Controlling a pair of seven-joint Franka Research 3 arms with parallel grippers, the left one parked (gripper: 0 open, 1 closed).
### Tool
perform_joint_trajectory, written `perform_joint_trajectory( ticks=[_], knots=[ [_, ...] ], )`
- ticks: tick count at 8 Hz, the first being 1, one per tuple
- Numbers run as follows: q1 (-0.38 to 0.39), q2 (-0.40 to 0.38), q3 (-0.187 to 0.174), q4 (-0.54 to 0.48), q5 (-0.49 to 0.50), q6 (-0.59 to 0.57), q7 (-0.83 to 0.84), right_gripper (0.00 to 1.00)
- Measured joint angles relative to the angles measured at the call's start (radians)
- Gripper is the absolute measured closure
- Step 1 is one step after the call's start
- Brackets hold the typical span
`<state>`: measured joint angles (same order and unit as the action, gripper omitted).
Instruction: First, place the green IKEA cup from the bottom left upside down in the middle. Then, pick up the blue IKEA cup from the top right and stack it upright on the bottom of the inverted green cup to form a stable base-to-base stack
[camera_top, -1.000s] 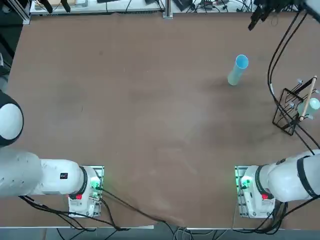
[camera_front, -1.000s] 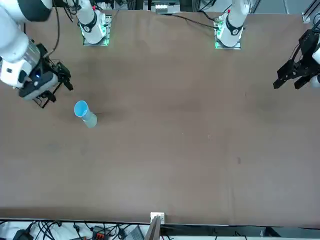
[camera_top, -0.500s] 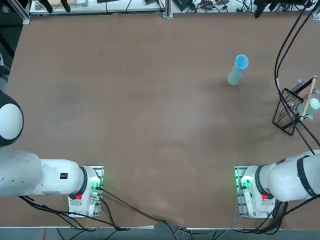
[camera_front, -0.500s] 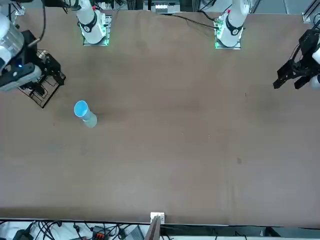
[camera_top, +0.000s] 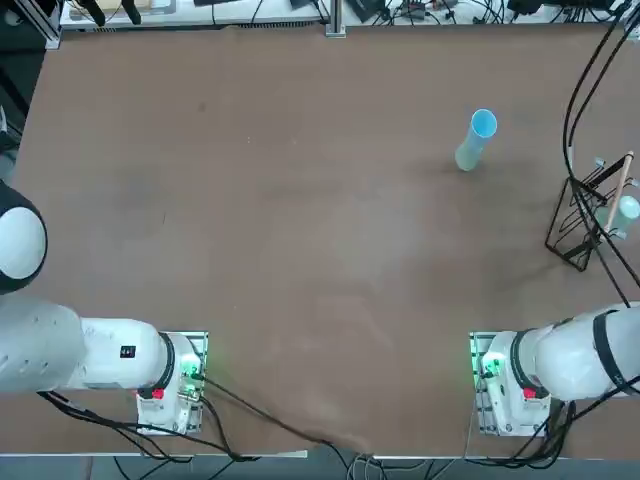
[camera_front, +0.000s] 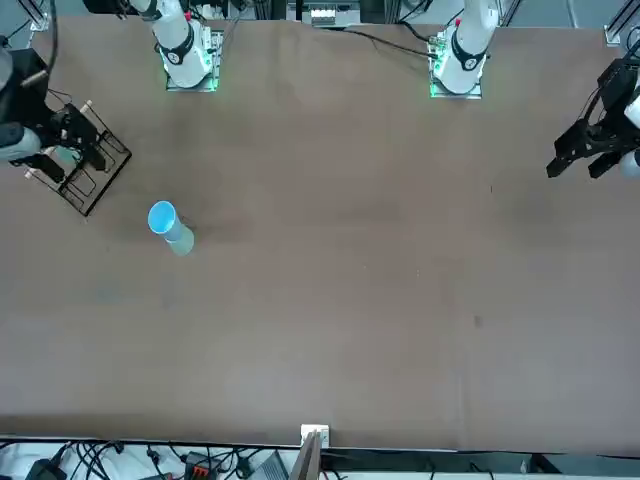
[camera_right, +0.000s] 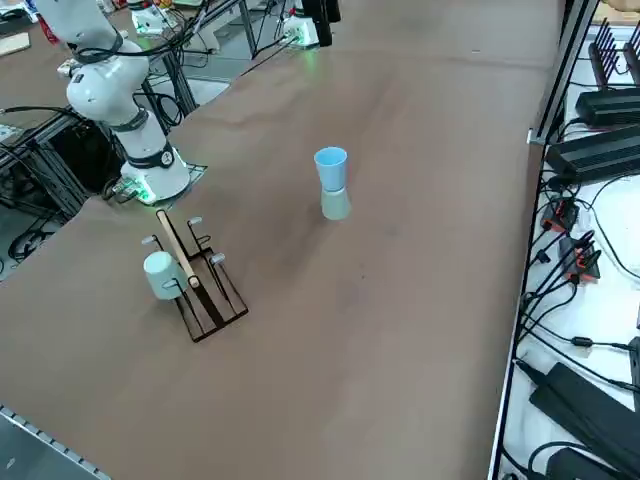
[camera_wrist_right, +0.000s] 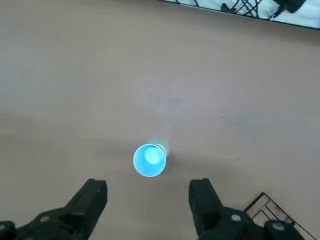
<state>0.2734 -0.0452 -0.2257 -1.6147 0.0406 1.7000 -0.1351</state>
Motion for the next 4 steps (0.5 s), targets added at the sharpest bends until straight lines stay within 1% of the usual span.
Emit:
perform_joint_trajectory(
  ticks=[2, 4],
  knots=[
    [-0.009, 0.035, 0.000, 0.073, 0.000, -0.070, 0.060, 0.00],
    [-0.009, 0.055, 0.002, 0.112, 0.000, -0.104, 0.100, 0.00]
  ],
)
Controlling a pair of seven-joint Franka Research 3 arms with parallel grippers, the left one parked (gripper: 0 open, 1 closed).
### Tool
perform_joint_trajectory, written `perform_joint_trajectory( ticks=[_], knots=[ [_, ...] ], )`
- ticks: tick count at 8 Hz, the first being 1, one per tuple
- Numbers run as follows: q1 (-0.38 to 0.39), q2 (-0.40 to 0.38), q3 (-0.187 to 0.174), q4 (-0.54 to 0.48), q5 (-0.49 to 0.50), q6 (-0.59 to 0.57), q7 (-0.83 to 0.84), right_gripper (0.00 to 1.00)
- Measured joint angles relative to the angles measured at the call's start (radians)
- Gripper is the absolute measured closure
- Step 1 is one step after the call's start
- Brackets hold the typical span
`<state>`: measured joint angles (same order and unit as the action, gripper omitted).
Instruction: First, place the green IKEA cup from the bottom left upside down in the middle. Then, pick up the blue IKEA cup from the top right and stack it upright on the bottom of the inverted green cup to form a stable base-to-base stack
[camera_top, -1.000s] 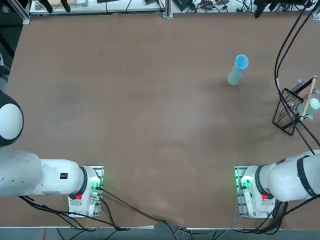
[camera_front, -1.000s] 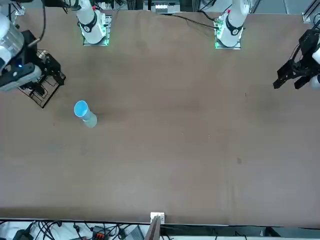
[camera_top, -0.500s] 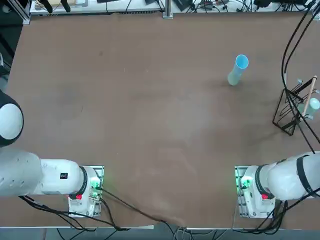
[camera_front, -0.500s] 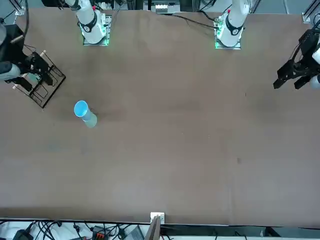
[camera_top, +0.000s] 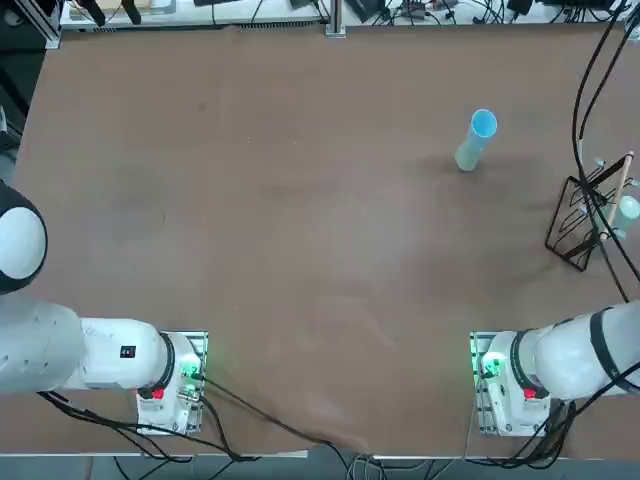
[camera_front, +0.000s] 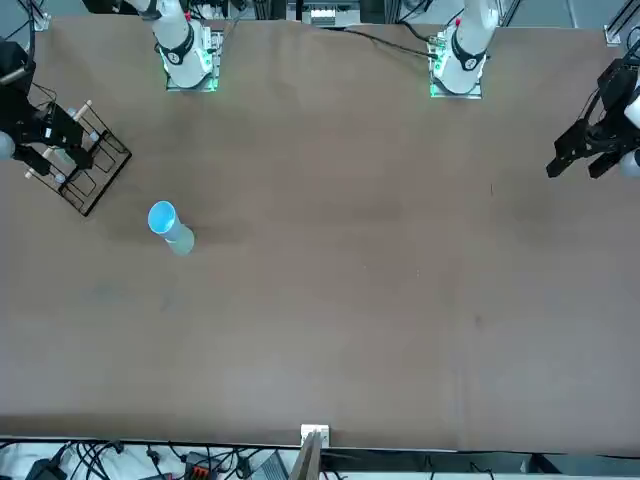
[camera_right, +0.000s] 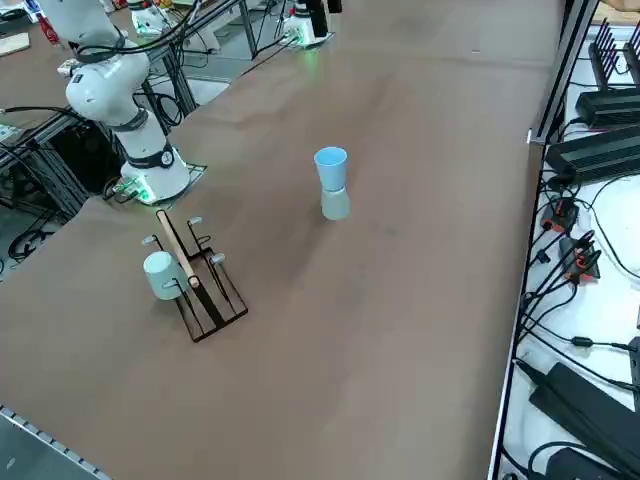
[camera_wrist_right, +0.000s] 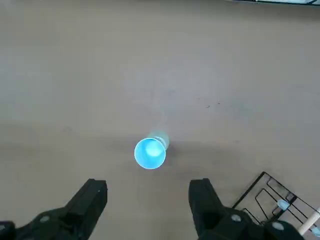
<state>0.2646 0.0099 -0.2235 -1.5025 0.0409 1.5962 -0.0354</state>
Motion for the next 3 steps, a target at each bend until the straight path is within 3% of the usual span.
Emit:
perform_joint_trajectory(
  ticks=[3],
  knots=[
    [-0.003, 0.001, -0.001, 0.010, 0.000, -0.017, 0.003, 0.00]
  ],
)
